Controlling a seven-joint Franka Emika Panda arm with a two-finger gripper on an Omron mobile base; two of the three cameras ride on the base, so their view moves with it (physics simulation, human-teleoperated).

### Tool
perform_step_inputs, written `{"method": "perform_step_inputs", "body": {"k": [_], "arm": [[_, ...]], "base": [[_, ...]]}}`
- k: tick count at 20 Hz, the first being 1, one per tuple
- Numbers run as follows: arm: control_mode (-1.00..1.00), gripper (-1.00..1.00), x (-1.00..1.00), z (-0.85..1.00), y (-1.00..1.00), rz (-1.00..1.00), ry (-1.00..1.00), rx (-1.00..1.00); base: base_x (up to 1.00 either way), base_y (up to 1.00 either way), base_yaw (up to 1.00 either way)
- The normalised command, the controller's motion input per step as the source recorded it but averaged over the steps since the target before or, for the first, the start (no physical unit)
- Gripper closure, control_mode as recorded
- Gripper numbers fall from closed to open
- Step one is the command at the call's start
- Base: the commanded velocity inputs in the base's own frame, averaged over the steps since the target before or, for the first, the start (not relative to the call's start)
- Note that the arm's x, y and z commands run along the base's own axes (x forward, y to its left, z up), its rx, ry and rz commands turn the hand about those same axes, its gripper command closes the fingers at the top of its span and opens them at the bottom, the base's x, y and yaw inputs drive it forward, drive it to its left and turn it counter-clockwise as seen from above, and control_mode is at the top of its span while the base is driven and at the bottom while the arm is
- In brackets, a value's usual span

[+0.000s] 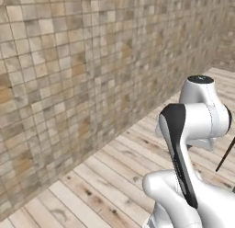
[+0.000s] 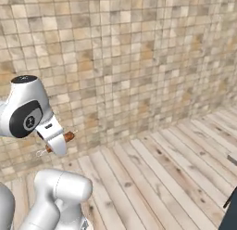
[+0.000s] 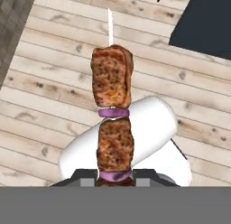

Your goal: Store the kebab skewer in the freezer for long-term storage. Close the freezer door after placing the cooked food.

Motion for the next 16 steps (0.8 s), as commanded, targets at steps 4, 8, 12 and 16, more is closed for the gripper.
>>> {"method": "perform_step_inputs", "body": {"k": [4,8,12,16], "arm": [[1.0,1.0,0.0,0.0,0.0,0.0,0.0,0.0],[1.0,1.0,0.0,0.0,0.0,0.0,0.0,0.0],[1.0,1.0,0.0,0.0,0.0,0.0,0.0,0.0],[1.0,1.0,0.0,0.0,0.0,0.0,0.0,0.0]], "base": [[0.07,-0.59,-0.79],[0.0,-0.49,-0.86],[0.0,-0.31,-0.92],[0.08,-0.23,-0.82]]}}
